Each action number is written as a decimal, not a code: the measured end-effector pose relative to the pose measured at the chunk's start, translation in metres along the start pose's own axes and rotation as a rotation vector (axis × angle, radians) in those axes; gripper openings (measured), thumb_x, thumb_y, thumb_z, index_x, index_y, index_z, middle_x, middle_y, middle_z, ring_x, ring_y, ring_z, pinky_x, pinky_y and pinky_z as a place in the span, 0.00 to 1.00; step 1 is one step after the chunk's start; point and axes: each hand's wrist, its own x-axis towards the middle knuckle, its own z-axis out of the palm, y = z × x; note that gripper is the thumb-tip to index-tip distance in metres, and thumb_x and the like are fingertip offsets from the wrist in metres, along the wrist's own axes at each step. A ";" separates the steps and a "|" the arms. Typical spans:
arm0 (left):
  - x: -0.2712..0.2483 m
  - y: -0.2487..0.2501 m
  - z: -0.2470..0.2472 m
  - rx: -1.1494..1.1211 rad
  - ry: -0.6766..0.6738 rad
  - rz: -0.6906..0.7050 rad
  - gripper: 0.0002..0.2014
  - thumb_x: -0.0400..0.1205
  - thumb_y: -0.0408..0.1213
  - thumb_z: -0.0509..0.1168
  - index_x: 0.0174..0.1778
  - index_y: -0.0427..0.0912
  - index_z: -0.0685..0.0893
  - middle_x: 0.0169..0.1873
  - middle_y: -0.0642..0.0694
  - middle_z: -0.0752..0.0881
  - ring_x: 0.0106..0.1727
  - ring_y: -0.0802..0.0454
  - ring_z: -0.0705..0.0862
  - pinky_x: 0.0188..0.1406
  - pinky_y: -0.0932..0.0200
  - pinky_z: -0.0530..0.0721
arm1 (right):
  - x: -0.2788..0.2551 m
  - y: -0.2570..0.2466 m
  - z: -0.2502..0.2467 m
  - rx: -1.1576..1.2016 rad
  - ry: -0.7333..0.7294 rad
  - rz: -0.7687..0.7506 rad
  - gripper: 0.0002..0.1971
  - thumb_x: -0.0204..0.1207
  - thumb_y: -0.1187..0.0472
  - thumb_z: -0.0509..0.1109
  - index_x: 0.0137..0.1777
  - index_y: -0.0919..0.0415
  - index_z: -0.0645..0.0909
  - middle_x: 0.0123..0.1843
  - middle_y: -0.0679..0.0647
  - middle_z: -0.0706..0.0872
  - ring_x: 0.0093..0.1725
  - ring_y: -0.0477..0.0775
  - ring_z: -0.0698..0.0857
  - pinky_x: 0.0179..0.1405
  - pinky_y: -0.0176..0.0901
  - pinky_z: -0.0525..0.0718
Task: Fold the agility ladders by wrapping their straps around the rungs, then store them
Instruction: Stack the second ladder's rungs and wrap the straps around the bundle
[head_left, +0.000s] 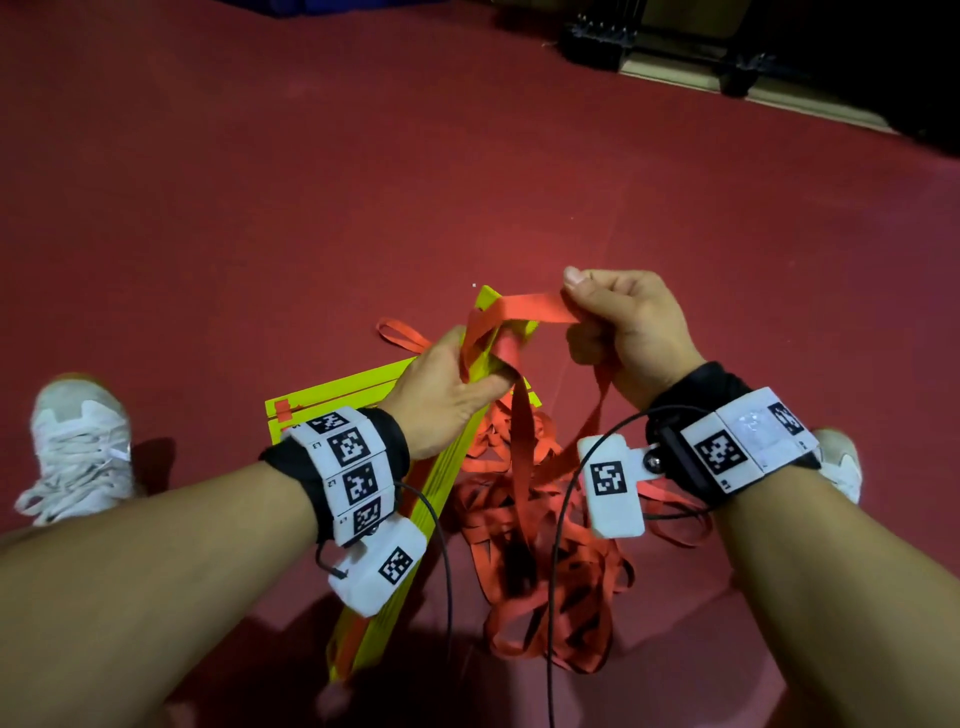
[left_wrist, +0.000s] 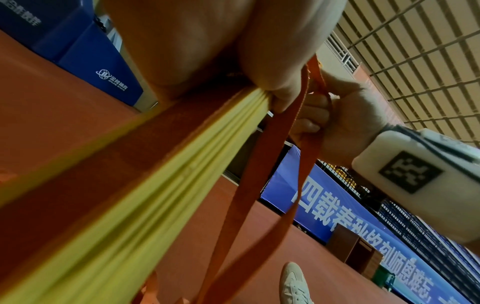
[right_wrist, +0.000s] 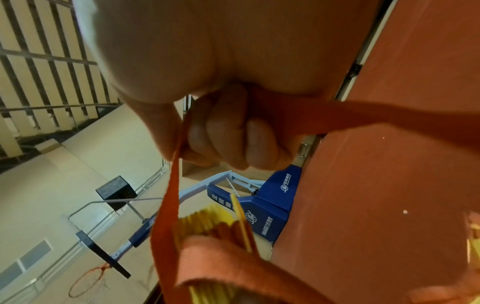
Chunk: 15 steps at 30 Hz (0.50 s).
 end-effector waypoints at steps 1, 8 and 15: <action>0.000 0.000 0.000 -0.016 0.027 -0.017 0.24 0.71 0.61 0.69 0.57 0.51 0.82 0.49 0.52 0.90 0.51 0.50 0.86 0.55 0.52 0.82 | -0.001 -0.002 0.001 0.024 -0.035 0.007 0.20 0.77 0.58 0.68 0.23 0.54 0.72 0.21 0.48 0.61 0.19 0.45 0.57 0.22 0.39 0.51; 0.004 0.003 -0.005 -0.073 0.119 -0.049 0.12 0.80 0.47 0.73 0.58 0.49 0.85 0.48 0.51 0.90 0.52 0.50 0.86 0.52 0.55 0.82 | -0.010 -0.004 -0.002 -0.432 -0.092 -0.060 0.11 0.73 0.53 0.78 0.38 0.61 0.86 0.19 0.41 0.72 0.19 0.43 0.66 0.19 0.34 0.63; 0.001 0.005 0.000 -0.182 0.112 0.004 0.12 0.76 0.47 0.74 0.49 0.44 0.88 0.38 0.47 0.87 0.40 0.54 0.80 0.49 0.51 0.82 | -0.005 0.009 -0.002 -0.488 -0.104 -0.084 0.12 0.77 0.58 0.75 0.34 0.63 0.84 0.30 0.66 0.81 0.32 0.55 0.75 0.34 0.45 0.71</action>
